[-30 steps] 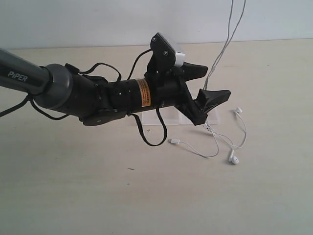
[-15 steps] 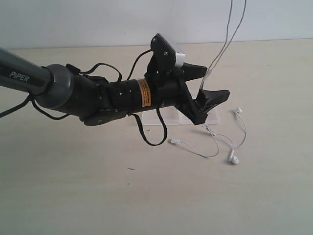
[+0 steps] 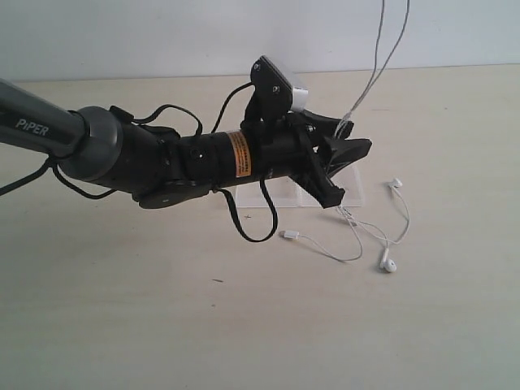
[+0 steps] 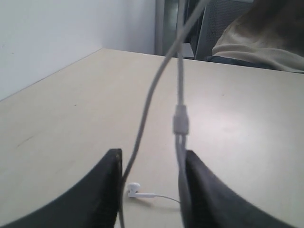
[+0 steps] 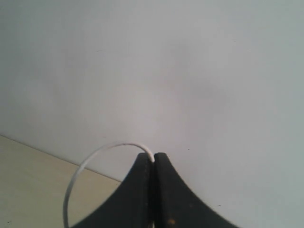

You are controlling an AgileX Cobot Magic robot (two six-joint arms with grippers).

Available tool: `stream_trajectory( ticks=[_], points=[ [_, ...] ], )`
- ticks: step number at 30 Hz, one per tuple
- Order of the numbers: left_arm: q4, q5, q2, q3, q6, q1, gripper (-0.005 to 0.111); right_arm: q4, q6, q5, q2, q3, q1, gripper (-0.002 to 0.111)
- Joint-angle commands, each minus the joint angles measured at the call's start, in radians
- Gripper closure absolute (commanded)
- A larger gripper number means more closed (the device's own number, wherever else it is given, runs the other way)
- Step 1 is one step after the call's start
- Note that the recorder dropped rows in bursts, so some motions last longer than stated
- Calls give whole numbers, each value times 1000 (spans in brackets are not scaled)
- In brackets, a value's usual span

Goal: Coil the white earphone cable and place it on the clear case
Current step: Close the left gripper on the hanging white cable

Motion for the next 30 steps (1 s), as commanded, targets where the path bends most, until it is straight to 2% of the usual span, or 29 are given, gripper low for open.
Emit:
stream_trajectory(
  ticks=[1,9,18,22,30],
  points=[
    [2,-7,-2,-6,-4,-5,79,-3,7,9,-4,3,-3,108],
    [8,-7,-2,-6,-4,-5,107,-3,7,20,-4,3,-3,108],
    [13,-7,-5,-6,-10,-5,107,-3,7,51,-13,3,-3,108],
    [56,-7,-24,-6,-75,-5,107,-3,-4,75,-25,3,-3,108],
    [115,1,-64,-4,-138,-5,107,2,-1,106,-46,17,-68,108]
  ],
)
